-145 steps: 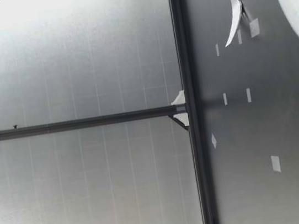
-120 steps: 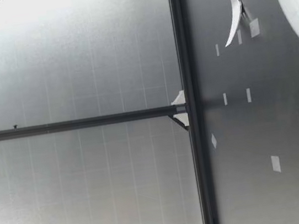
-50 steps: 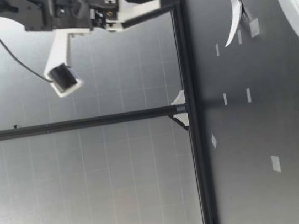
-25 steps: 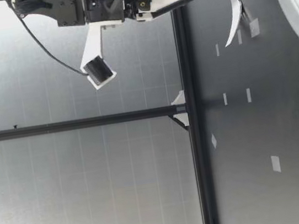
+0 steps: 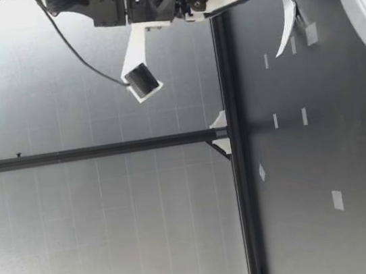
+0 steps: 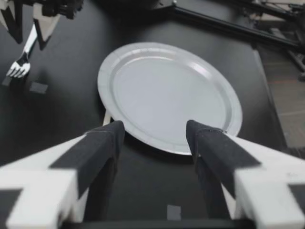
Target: Pick up the fork and place it on the plate.
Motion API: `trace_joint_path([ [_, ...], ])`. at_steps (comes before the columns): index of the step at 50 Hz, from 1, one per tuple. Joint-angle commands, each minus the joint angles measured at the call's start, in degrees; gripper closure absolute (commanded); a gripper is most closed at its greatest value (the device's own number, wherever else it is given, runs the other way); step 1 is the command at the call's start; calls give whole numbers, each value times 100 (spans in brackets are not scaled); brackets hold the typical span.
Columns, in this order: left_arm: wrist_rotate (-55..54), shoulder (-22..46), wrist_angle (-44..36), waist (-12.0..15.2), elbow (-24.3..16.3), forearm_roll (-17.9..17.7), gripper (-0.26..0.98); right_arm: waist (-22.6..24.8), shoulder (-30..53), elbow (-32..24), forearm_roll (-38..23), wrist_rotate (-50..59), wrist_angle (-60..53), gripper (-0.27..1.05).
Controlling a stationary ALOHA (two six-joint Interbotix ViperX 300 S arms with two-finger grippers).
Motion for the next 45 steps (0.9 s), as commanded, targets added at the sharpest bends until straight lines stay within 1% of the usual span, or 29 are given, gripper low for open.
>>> trace_joint_path([
  [1,0,18,-123,-44,-26,9,16,-88,-70,-18,-9,-9,-44,30],
  [28,0,-18,-193,-53,79,9,16,-114,53,44,0,-18,-299,31],
  [45,-35,-176,-211,-53,220,9,16,-123,202,44,-9,-9,-360,48],
])
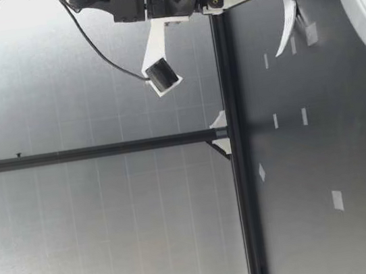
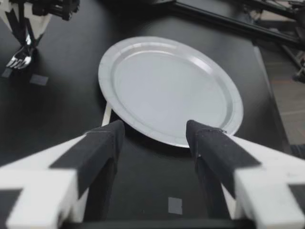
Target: Pick up the fork and place it on the plate.
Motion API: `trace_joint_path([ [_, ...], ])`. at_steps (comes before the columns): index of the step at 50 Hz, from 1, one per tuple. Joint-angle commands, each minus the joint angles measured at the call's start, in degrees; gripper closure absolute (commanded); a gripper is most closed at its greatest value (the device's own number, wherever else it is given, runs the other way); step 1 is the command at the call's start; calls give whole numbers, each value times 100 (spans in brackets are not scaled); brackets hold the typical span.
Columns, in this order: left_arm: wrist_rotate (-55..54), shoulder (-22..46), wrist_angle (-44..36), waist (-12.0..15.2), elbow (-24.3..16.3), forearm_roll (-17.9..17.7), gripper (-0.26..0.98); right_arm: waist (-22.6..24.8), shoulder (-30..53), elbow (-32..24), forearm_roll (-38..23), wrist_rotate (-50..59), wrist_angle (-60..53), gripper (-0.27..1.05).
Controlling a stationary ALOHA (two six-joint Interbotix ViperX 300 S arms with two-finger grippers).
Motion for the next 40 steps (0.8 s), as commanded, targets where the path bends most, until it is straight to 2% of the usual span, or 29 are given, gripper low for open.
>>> trace_joint_path([
  [1,0,-26,-79,-18,-53,18,16,-44,-62,-53,0,9,-35,49],
  [8,26,-97,-149,-18,0,18,16,-53,-141,-70,0,62,-26,57],
  [14,35,-44,-299,-18,114,9,16,-53,-527,-264,26,176,62,67],
  [18,9,35,-536,-18,193,18,16,-44,-932,-633,132,299,255,71],
  [25,18,255,-1811,-18,369,18,16,123,-1538,-1793,765,272,378,71],
  [29,18,527,-2654,-9,483,0,16,439,-1617,-2426,1266,141,290,71],
  [33,0,896,-3331,53,483,-9,14,976,-1573,-2900,1802,-114,-35,71],
  [40,167,1775,-4210,70,35,-9,4,1854,-1521,-3059,2452,-800,-1081,71],
])
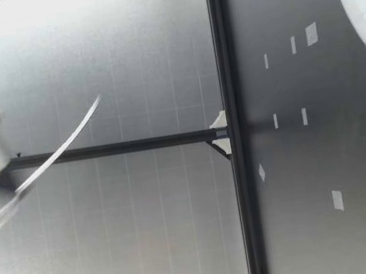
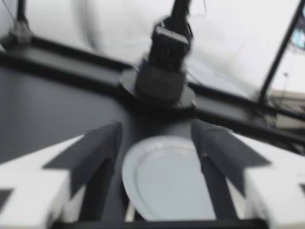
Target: Pick up the fork and place it on the plate.
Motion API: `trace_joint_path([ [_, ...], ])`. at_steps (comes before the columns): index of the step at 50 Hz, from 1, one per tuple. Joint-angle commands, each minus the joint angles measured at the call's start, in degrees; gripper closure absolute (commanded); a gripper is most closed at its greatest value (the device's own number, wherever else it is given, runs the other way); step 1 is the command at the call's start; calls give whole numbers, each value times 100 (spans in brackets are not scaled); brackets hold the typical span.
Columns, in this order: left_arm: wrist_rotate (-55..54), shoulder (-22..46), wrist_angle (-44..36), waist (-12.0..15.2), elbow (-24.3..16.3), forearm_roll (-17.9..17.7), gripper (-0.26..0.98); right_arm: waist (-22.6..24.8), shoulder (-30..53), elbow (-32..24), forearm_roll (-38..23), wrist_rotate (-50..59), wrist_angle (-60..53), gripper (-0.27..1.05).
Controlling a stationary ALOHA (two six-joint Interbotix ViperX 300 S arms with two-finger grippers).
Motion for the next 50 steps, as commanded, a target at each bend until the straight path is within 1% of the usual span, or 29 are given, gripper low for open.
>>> trace_joint_path([
  [1,141,510,-422,26,-431,0,3,422,-79,-185,334,-325,-650,71],
  [4,360,861,-483,26,-650,0,0,642,-97,-176,404,-563,-967,71],
  [8,677,1274,-642,26,-914,0,0,896,-132,-70,404,-800,-1415,71],
  [15,835,1521,-888,35,-1116,26,0,1011,-149,290,404,-949,-2197,71],
  [20,853,1503,-949,26,-1107,44,0,1046,-193,545,404,-1037,-2610,71],
  [25,835,1485,-932,26,-1081,70,0,1055,-237,677,413,-1046,-2848,71],
  [35,809,1538,-923,18,-1125,246,0,1107,-185,650,396,-1063,-3103,71],
  [50,914,1582,-1081,18,-1125,246,0,1371,-123,642,396,-1055,-3331,71],
])
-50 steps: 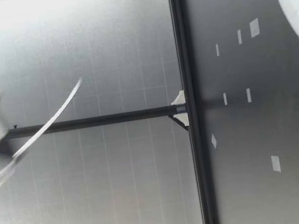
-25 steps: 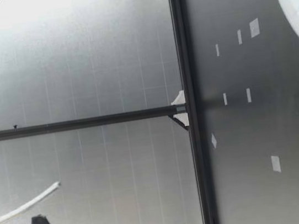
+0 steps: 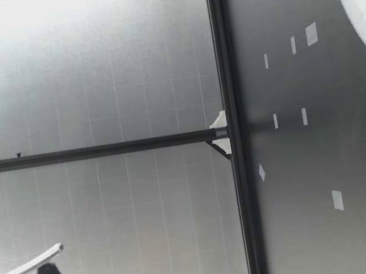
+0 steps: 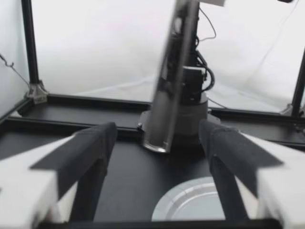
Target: Pick up the fork and place it on the plate.
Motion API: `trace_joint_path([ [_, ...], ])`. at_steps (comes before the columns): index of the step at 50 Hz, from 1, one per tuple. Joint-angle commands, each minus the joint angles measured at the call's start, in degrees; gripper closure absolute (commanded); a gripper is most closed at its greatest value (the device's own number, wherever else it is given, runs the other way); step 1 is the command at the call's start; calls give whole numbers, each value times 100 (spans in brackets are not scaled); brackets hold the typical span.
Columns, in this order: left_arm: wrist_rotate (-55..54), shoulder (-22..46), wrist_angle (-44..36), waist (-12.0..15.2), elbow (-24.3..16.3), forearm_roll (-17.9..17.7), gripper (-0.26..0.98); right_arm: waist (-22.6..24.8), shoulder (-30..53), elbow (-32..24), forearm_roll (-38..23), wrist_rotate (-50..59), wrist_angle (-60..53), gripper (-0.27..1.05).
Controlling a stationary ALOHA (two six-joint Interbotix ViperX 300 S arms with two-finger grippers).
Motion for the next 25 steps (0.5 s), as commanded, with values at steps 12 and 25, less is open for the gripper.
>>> trace_joint_path([
  [12,-53,114,-167,-44,-202,237,0,105,53,-123,9,0,-439,71],
  [25,-62,114,-149,-88,-149,246,5,105,18,-123,9,0,-510,71],
])
